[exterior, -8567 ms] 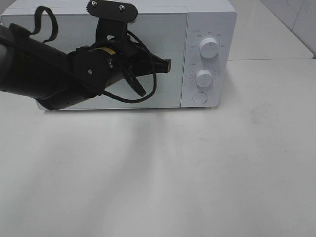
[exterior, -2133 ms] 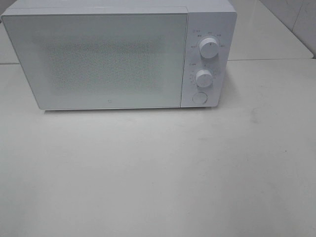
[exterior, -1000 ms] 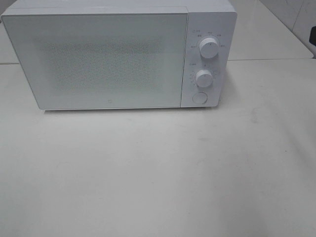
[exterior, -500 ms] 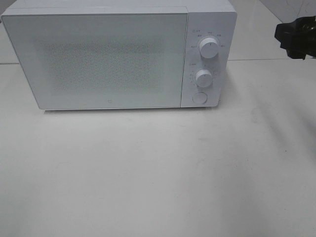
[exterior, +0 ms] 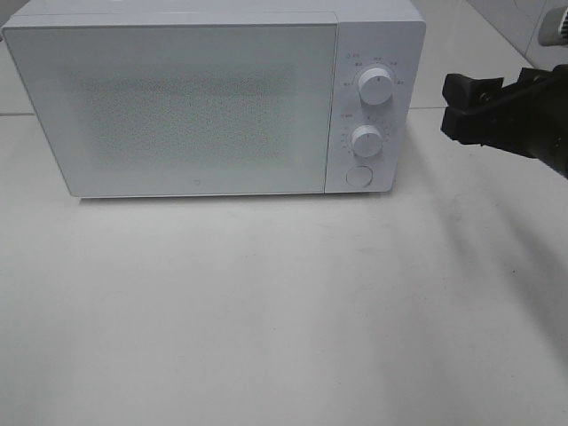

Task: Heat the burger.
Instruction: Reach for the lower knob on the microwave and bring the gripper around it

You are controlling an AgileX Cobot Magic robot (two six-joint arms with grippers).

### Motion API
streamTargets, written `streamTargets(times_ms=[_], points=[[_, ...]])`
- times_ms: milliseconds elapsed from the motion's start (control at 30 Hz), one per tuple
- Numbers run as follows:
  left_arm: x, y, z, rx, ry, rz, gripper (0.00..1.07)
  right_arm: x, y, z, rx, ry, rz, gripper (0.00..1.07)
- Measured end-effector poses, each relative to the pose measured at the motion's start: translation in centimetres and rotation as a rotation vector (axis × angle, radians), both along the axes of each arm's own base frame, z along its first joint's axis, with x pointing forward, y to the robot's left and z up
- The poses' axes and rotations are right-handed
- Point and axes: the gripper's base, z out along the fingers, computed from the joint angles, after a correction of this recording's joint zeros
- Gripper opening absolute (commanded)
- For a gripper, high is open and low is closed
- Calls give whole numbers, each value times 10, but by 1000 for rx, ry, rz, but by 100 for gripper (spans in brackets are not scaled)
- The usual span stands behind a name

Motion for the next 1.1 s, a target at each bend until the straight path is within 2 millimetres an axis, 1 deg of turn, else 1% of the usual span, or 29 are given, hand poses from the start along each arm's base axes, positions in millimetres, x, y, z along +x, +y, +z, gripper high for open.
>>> streamTargets(times_ms=[33,100,133,167,200,267,300,333,400,433,500,533,600,733,767,867,1100], points=[[0,0,0,0,0,0,98,0,0,0,0,0,0,75],[0,0,0,0,0,0,98,1,9,-9,-22,-18,-41,75],[0,0,0,0,0,0,98,1,9,-9,-22,-18,-41,75],[0,0,0,0,0,0,98,1,12,-10,-23,-26,-45,75],[0,0,0,0,0,0,98,1,18,-16,-32,-33,-57,75],[0,0,0,0,0,0,98,1,21,-17,-39,-46,-65,75],[0,0,0,0,0,0,98,2,27,-23,-53,-58,-69,75],[0,0,0,0,0,0,98,2,27,-23,-53,-58,-69,75],[0,0,0,0,0,0,98,1,35,-32,-70,-62,-65,75],[0,0,0,0,0,0,98,1,35,-32,-70,-62,-65,75],[0,0,0,0,0,0,98,-1,44,-43,-90,-32,-38,75],[0,0,0,0,0,0,98,-1,44,-43,-90,-32,-38,75],[0,0,0,0,0,0,98,-3,52,-52,-110,-5,-12,75],[0,0,0,0,0,0,98,-7,58,-57,-111,18,-14,75],[0,0,0,0,0,0,98,-9,61,-62,-107,38,-29,75],[0,0,0,0,0,0,98,-10,65,-65,-93,55,-61,75],[0,0,0,0,-1,0,98,-7,77,-66,-62,68,-96,75]])
